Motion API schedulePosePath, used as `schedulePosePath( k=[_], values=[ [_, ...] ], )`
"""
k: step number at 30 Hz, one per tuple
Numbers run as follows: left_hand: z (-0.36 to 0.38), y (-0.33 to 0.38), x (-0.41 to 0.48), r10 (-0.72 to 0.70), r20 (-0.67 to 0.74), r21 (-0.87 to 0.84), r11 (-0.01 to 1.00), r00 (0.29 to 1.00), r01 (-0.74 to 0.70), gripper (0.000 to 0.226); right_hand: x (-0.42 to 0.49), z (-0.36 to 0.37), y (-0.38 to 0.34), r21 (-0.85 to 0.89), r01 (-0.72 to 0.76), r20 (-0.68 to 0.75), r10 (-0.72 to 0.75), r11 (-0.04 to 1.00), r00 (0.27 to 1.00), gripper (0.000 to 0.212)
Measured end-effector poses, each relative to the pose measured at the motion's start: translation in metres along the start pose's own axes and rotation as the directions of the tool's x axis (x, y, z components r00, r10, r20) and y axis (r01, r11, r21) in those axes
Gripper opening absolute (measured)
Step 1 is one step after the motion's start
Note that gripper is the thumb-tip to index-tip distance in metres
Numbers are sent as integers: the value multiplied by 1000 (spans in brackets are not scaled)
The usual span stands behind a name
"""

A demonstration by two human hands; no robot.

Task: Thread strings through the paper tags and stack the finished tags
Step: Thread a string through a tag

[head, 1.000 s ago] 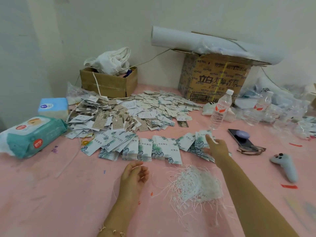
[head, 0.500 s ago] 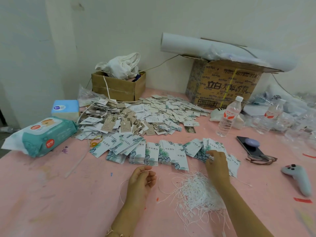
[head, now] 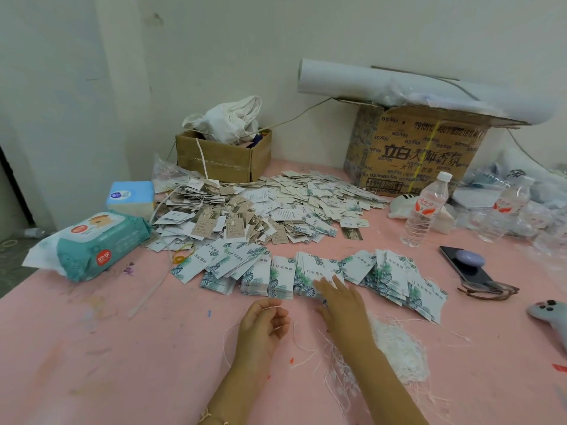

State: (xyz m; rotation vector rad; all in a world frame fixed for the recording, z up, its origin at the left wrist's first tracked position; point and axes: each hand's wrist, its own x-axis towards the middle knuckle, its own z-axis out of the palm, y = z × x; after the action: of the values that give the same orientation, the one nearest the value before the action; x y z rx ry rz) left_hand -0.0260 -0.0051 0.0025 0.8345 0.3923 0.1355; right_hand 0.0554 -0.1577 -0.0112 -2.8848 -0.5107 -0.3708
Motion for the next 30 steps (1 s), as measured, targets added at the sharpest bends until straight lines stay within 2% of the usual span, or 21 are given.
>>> schedulePosePath(
  k=[3,6,12,16,19,21,22,24,26,28,30],
  values=[
    [1,1,0,-9,-6,-14,1000,1000,9,24,-6,2,-5,105,-17,-130,31,994,991,40],
    [1,1,0,-14,-1,-24,1000,1000,14,22,-12,2,-8,195,-43,-186,80,980,979,36],
    [1,-2,1,-13,12,-1,1000,1000,13,22,-16,-1,-13,166,-22,-322,76,986,944,28],
    [-1,-4,4,-13,26,13,1000,1000,12,19,-16,-3,-13,120,-2,-529,65,993,846,33],
    [-4,-8,8,-8,63,15,1000,998,7,20,-18,-9,-11,107,-20,-690,89,994,718,23],
    [-4,-10,10,-2,108,24,1000,994,0,27,-21,-12,-14,77,65,-759,17,995,650,9],
    [-3,-10,11,0,130,35,999,992,-5,34,-22,-12,-17,64,144,-767,-44,988,640,16],
    [0,-10,10,14,132,54,998,991,-22,41,-24,-8,-27,84,363,-700,-205,928,684,20],
    [-1,-12,8,96,118,140,984,988,-113,31,-25,-4,-38,193,507,-573,-323,840,753,16],
    [-6,-12,9,211,62,264,939,975,-220,20,-26,-2,-43,301,513,-459,-349,804,817,19],
    [-11,-9,12,310,-7,319,902,951,-292,26,-28,-3,-44,368,454,-393,-307,811,867,19]
  ],
)
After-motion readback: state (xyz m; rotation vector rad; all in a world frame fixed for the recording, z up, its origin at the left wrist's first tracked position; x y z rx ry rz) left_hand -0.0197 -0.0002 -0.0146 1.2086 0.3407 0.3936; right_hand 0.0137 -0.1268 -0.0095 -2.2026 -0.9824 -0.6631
